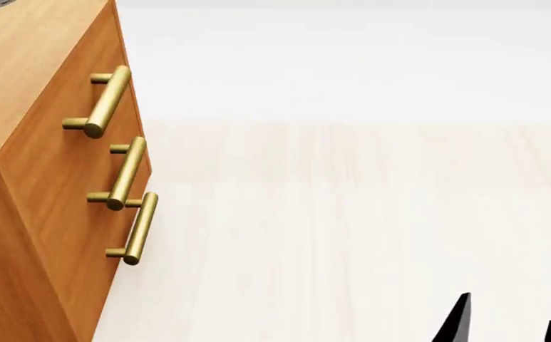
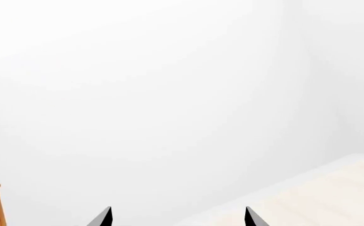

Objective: Put the bowl on top of the cabinet.

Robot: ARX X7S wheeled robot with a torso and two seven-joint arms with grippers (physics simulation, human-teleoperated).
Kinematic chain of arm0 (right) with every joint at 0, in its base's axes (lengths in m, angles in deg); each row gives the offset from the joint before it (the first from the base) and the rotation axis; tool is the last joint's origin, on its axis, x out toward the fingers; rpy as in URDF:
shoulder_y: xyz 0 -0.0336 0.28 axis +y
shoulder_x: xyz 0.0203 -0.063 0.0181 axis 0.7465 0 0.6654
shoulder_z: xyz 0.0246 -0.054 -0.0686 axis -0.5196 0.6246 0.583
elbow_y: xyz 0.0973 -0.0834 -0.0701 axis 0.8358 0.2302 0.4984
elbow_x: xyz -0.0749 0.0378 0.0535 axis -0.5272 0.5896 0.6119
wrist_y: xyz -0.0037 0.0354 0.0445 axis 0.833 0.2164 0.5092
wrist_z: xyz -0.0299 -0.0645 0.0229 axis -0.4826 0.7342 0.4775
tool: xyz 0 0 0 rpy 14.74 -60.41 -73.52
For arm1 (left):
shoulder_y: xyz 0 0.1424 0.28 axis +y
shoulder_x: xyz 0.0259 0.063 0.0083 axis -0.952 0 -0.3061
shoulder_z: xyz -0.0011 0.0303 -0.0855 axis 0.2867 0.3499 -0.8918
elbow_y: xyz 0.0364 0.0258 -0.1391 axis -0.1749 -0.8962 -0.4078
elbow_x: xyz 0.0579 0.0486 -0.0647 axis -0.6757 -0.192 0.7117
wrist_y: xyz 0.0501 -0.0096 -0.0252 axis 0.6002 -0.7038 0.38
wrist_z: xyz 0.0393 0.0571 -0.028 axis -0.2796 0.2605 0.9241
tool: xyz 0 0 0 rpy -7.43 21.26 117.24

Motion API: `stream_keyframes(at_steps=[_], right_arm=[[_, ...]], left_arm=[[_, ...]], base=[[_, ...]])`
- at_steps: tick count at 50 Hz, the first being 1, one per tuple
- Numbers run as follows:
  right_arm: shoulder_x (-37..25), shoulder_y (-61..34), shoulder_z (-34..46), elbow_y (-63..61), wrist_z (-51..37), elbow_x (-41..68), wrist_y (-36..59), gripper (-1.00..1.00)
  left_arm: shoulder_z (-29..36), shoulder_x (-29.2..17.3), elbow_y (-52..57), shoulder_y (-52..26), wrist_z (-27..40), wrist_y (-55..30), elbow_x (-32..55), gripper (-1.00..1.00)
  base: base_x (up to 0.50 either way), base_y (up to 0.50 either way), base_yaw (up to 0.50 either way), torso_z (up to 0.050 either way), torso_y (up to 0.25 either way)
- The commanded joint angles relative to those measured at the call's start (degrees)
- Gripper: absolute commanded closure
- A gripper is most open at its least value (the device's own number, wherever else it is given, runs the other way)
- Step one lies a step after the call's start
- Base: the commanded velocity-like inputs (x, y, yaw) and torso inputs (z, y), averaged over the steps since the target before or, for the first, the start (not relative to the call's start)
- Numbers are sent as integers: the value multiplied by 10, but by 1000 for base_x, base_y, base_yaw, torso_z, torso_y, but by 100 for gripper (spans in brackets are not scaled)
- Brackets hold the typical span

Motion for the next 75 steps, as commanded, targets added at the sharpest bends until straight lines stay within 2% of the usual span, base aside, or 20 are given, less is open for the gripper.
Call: stream_keyframes(at_steps=[1, 52, 75], right_arm=[[3, -2, 0, 4, 2, -2, 3, -100], [16, -11, 1, 15, 5, -20, 19, -100], [19, -14, 0, 18, 6, -23, 24, -100]], left_arm=[[-3, -2, 35, 12, 9, 3, 13, 100], [-8, -35, 93, 95, -1, 1, 32, 100], [-2, -50, 75, 112, -19, 12, 33, 100]], base=[[0, 0, 0, 0, 0], [0, 0, 0, 0, 0], [0, 0, 0, 0, 0]])
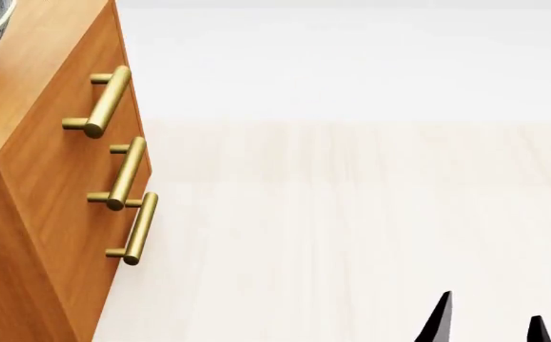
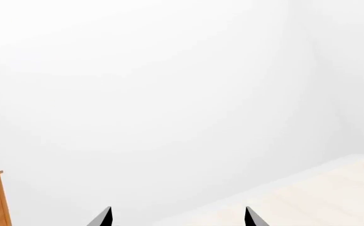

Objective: Put the bowl on top of the cabinet.

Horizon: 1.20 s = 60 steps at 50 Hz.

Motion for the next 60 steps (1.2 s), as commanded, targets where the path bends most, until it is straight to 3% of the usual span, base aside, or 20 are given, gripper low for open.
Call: stream_keyframes(at_steps=[1, 35, 36, 52, 60], right_arm=[[3, -2, 0, 3, 1, -3, 3, -100], [8, -3, -3, 7, 4, -8, 8, -100], [8, -3, -4, 7, 4, -9, 8, -100], [10, -3, -5, 8, 7, -10, 10, -100], [12, -4, -5, 9, 9, -10, 12, -100]], left_arm=[[2, -8, -6, 5, -10, 11, 7, 100], [34, -28, -50, 14, -45, 37, -4, 100], [38, -29, -52, 14, -48, 35, -4, -100], [48, -25, -35, 15, -39, 26, -5, -100], [84, -21, -55, -17, -41, 29, -19, -100]], base=[[0, 0, 0, 0, 0], [0, 0, 0, 0, 0], [0, 0, 0, 0, 0], [0, 0, 0, 0, 0], [0, 0, 0, 0, 0]])
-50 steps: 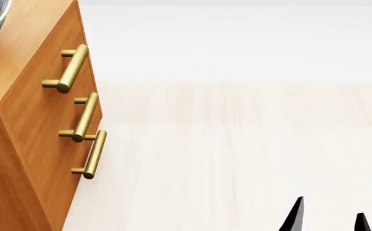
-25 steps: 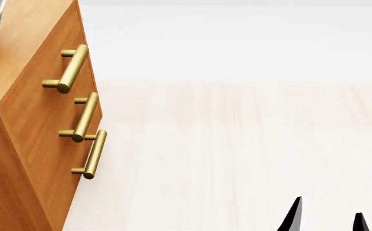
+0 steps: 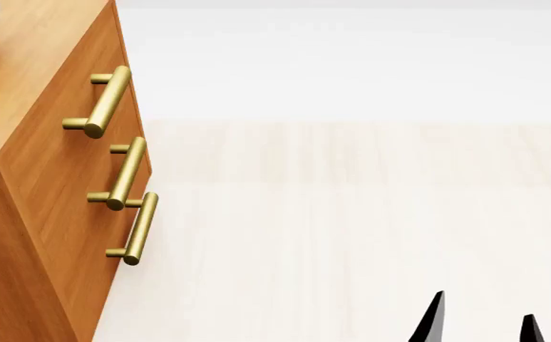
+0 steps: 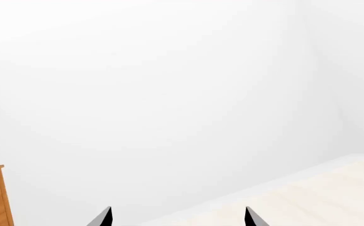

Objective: Put the bowl on top of the cabinet.

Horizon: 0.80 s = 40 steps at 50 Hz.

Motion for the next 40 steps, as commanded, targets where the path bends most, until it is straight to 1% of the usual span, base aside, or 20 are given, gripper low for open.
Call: stream_keyframes(at_steps=[1, 4, 5, 9, 12, 13, 20, 32, 40], right_arm=[[2, -1, -1, 1, 2, -1, 2, -100], [1, 0, -1, 0, 2, 0, 2, -100], [1, 0, -1, 0, 2, 0, 1, -100], [1, 2, -3, -3, 2, -1, 1, -100], [1, 2, -4, -3, 2, 0, 1, -100], [1, 3, -4, -3, 2, 0, 1, -100], [2, 3, -4, -3, 2, -2, 2, -100], [3, 3, -5, -5, 4, -3, 3, -100], [3, 3, -6, -6, 4, -3, 4, -100]], left_arm=[[32, 4, -13, -25, -1, 1, -10, -100], [63, 8, -23, -49, -6, -5, -19, -100], [58, 13, -18, -51, -1, -3, -18, -100], [75, 19, -14, -60, -1, -6, -22, -100], [108, 22, -10, -71, 0, -9, -36, -100], [104, 23, -11, -73, 0, -9, -33, -100], [128, 30, -9, -84, 3, -11, -40, -100], [131, 42, 53, -75, 29, -43, -34, -100], [152, 50, 72, -78, 37, -53, -36, -100]], base=[[0, 0, 0, 0, 0], [0, 0, 0, 0, 0], [0, 0, 0, 0, 0], [0, 0, 0, 0, 0], [0, 0, 0, 0, 0], [0, 0, 0, 0, 0], [0, 0, 0, 0, 0], [0, 0, 0, 0, 0], [0, 0, 0, 0, 0]])
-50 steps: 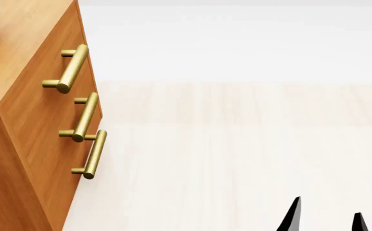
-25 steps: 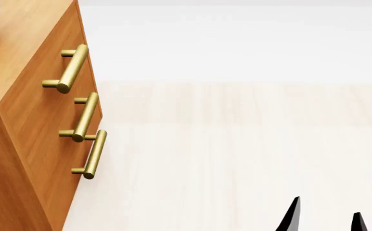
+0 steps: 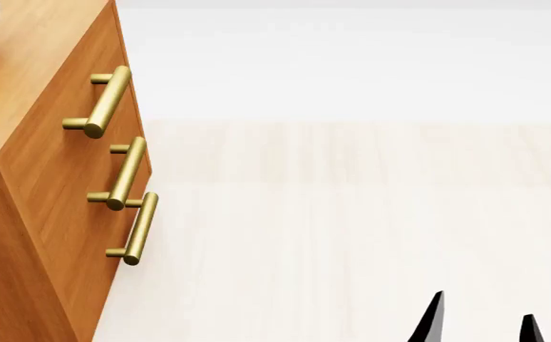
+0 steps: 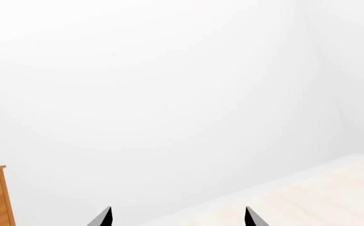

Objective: Put the bowl on top of the cabinet.

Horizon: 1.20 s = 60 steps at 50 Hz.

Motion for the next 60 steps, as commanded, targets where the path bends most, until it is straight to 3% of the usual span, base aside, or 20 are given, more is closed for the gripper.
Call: stream_keyframes(at_steps=[1, 5, 17, 23, 34, 60], right_arm=[[1, 1, -1, -2, 0, -1, 1, -100], [1, 1, -2, -2, 1, 0, 2, -100], [2, 1, -2, -1, 4, 0, 2, -100], [2, 2, -4, -2, 5, 1, 1, -100], [2, 5, -6, -4, 5, 2, 0, -100], [4, 6, -9, -6, 6, -1, 2, -100]], left_arm=[[25, 10, 30, -5, 14, -16, -3, -100], [36, 14, 37, -8, 17, -20, -4, -100], [152, 21, 26, -49, 0, -22, -31, -100], [167, 24, 10, -57, -4, -12, -32, -100], [267, 33, 21, -75, -19, -20, -47, -100], [368, 38, 125, -50, -16, -67, -25, -100]], base=[[0, 0, 0, 0, 0], [0, 0, 0, 0, 0], [0, 0, 0, 0, 0], [0, 0, 0, 0, 0], [0, 0, 0, 0, 0], [0, 0, 0, 0, 0]])
